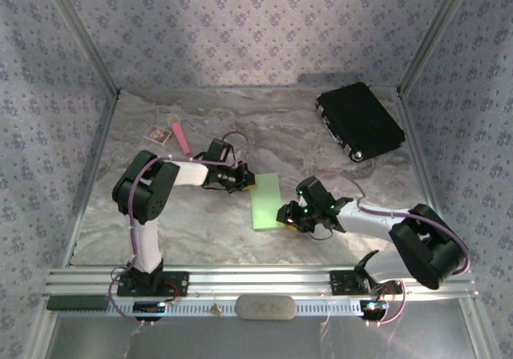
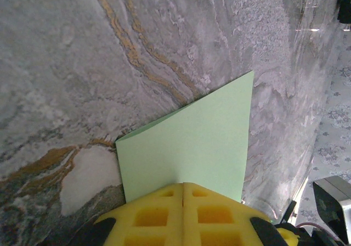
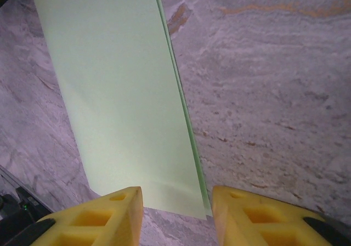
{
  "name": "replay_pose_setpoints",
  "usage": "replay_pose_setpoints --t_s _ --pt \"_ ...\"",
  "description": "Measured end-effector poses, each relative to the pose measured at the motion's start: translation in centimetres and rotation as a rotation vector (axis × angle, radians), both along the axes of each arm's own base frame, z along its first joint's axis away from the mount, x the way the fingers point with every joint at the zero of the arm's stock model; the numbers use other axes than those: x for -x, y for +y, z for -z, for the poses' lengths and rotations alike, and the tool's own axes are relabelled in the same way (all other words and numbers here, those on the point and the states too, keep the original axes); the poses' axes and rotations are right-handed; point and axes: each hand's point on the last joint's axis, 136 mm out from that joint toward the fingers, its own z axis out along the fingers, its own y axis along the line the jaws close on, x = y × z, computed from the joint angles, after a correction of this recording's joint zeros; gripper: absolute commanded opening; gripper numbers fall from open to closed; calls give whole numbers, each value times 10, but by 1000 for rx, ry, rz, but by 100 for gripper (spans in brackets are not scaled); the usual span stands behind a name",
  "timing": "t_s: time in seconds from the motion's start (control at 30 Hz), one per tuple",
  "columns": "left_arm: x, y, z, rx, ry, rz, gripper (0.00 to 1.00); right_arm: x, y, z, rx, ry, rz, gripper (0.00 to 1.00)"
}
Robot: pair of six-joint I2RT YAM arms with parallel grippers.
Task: Fold a paper plane with a square sheet of paper (pick it up from the middle)
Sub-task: Fold the paper in half at the center of the table, then fold the triangle a second time at the center of the table.
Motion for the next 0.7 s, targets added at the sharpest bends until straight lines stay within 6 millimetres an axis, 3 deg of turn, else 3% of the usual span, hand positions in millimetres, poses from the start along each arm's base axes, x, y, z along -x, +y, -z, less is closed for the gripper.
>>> replay_pose_setpoints --t_s 0.17,0.43,0.7 --pt "0 0 0 0 0 0 0 -3 2 -4 -17 -9 15 38" --pt "0 0 0 4 -3 1 1 -21 10 -30 -130 -86 58 38" --pt "1 0 0 6 -3 3 0 -28 16 -32 -177 -83 61 40"
